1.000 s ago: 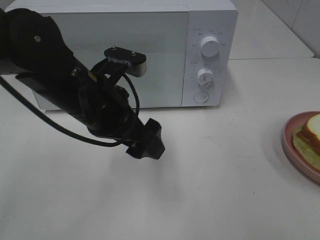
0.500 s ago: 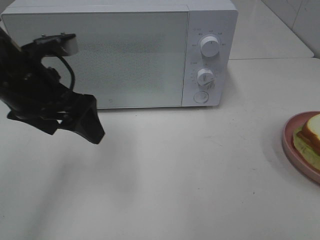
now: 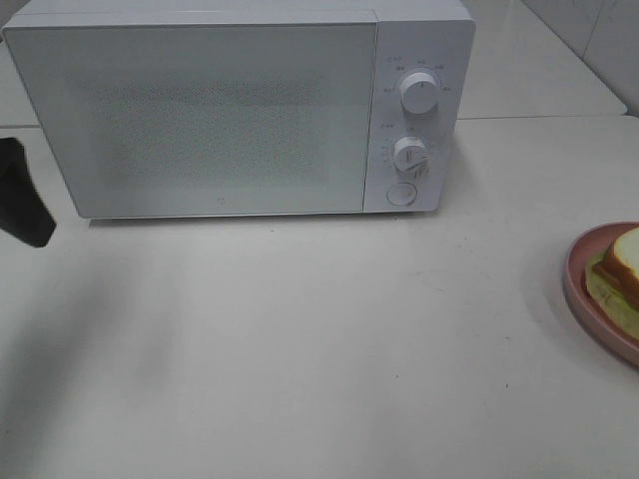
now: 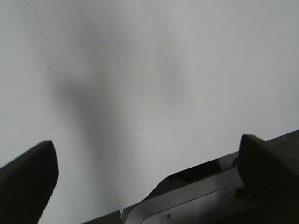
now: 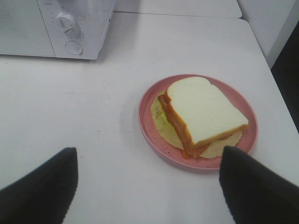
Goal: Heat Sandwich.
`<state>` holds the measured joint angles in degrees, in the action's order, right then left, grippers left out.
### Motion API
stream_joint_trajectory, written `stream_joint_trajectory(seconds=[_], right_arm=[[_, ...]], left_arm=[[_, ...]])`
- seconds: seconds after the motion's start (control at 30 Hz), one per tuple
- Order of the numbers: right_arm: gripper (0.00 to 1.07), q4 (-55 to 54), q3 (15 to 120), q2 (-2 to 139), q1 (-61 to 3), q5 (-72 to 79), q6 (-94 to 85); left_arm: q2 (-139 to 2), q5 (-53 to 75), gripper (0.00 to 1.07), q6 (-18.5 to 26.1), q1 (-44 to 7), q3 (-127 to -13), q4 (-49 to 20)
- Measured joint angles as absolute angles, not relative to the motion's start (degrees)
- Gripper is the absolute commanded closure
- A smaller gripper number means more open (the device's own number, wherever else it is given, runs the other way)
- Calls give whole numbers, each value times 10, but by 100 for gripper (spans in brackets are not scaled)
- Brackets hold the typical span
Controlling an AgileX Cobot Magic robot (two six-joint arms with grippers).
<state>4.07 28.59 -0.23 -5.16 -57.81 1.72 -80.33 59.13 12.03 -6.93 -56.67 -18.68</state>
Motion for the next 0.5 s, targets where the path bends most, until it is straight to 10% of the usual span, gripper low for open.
stream_joint_trajectory(seconds=[0.5], right_arm=[[32,41,286,-2,-52,-578,17]], left_arm=[[-607,600,9,88,69,-452,-139]])
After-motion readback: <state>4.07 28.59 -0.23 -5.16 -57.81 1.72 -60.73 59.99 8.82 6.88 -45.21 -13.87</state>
